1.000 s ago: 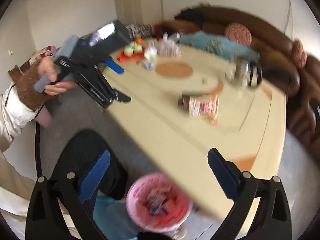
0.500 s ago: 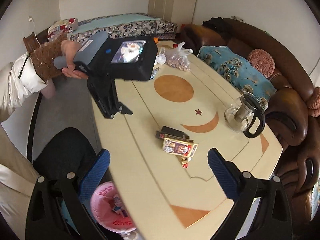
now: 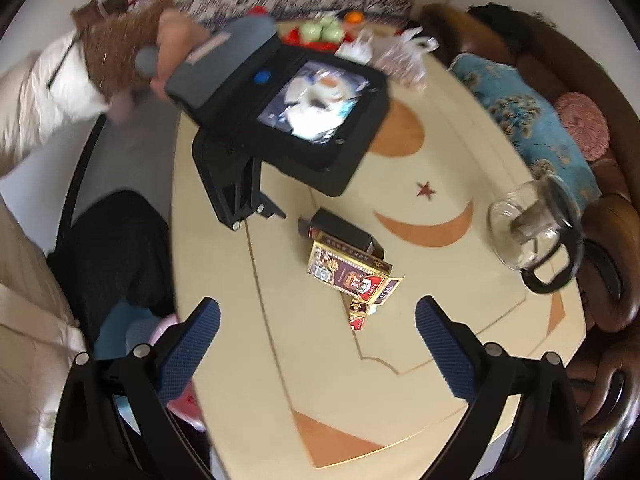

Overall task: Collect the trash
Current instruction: 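Raise both tools back over the table toward the black and purple boxes, then grasp the black box with the left tool while the right tool grasps the purple card box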

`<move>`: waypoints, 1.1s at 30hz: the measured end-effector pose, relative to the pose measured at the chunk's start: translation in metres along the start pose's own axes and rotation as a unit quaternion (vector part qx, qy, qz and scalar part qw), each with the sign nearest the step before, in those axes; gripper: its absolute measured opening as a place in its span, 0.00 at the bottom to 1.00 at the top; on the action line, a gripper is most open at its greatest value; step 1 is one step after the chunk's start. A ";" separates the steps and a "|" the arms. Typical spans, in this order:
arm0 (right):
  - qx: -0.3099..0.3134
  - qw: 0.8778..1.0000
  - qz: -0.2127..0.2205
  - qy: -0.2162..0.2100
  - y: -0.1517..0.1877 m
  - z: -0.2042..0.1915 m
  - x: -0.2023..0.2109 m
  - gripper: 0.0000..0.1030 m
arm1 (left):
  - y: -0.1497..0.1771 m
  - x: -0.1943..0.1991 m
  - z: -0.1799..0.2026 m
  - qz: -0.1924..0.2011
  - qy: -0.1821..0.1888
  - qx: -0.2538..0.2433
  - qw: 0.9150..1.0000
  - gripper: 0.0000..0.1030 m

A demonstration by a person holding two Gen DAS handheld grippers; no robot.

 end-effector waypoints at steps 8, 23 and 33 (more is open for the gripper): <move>0.063 0.997 -0.034 -0.030 -0.013 0.007 -0.041 0.93 | -0.026 -0.022 -0.006 -0.005 0.006 -0.025 1.000 0.89; 0.137 0.988 -0.068 -0.021 -0.019 0.029 -0.118 0.82 | -0.045 -0.051 0.009 -0.003 0.052 -0.072 0.996 0.89; 0.145 0.984 -0.098 -0.037 -0.006 0.034 -0.149 0.55 | -0.053 -0.060 0.020 0.009 0.063 -0.091 0.994 0.89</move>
Point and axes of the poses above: each gripper's, at about its wrist camera, not at the fingertips, and x roughly against the way its jaws point, z to its right, y to its underside, the point moved 10 cm from there along -x, roughly the way its jaws point, and after that the axes turned 11 degrees about -z, right-handed, at the moved point
